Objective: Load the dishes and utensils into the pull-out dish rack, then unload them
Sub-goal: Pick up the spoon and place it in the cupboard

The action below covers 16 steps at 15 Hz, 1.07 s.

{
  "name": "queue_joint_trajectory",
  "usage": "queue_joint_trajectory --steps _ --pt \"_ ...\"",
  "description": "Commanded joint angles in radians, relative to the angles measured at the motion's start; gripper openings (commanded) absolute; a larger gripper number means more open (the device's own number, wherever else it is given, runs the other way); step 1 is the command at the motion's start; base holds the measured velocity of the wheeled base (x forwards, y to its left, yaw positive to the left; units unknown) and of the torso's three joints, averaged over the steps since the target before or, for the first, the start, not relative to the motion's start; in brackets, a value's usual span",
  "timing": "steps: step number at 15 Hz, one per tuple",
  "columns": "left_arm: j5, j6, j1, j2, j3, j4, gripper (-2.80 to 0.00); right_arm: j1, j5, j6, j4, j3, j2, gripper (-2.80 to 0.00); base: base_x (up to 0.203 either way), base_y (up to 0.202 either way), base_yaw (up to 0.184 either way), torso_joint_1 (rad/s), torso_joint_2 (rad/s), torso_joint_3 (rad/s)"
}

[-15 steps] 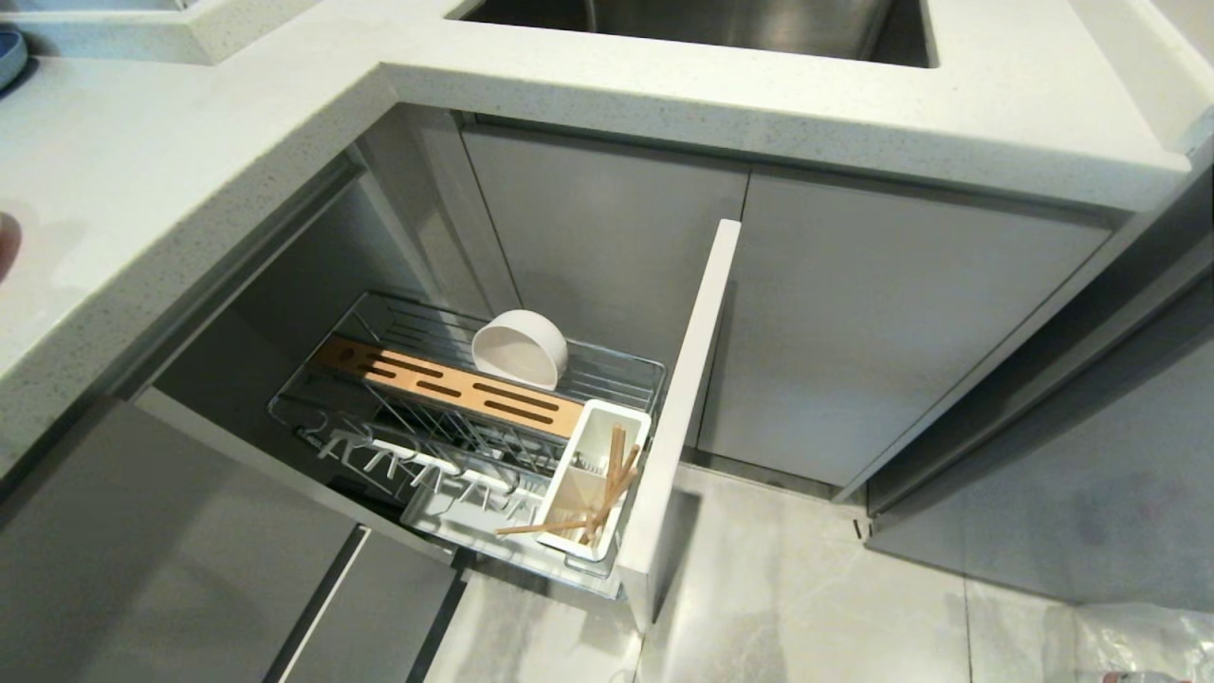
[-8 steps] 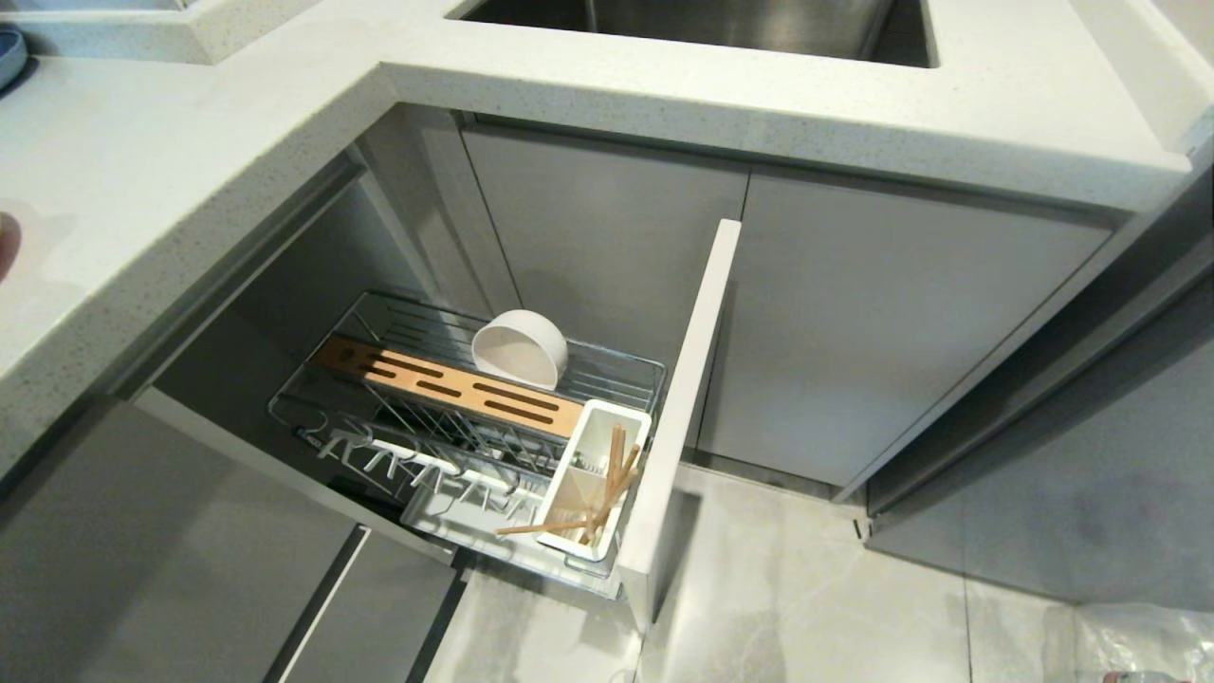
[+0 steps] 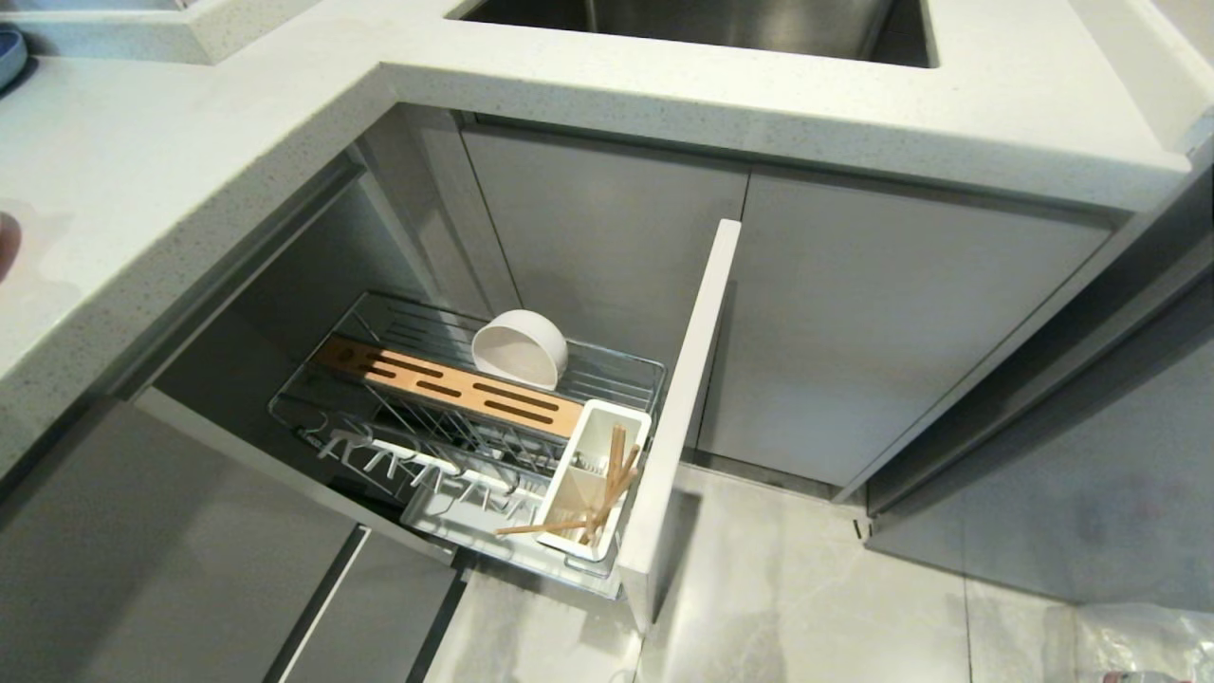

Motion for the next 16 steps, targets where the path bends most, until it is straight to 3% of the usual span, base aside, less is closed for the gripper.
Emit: queue_joint_trajectory --steps 1,16 --pt "0.000 -0.003 -0.001 0.003 0.004 0.006 0.00 0.000 0.000 0.001 0.000 0.002 0.000 -2.80 0.000 0.000 0.000 0.000 0.00 0.000" --pt "-0.009 0.055 -0.007 0.008 0.019 0.012 0.00 0.000 0.000 0.001 0.000 0.002 0.000 -2.80 0.000 0.000 0.000 0.000 0.00 0.000"
